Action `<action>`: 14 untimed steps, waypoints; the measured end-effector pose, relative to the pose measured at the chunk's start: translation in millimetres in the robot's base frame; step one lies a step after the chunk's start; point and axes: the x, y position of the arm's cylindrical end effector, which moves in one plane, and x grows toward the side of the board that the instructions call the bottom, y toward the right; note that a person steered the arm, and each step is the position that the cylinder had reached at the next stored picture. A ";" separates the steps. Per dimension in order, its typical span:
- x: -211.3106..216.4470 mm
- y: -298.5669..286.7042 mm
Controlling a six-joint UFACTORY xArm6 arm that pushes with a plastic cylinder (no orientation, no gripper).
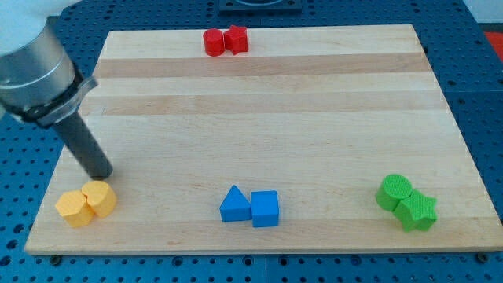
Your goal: Move the blue blocks towards left center of the board
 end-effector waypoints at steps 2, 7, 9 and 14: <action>-49.9 129.3; 18.6 337.4; 64.4 338.5; 96.1 152.7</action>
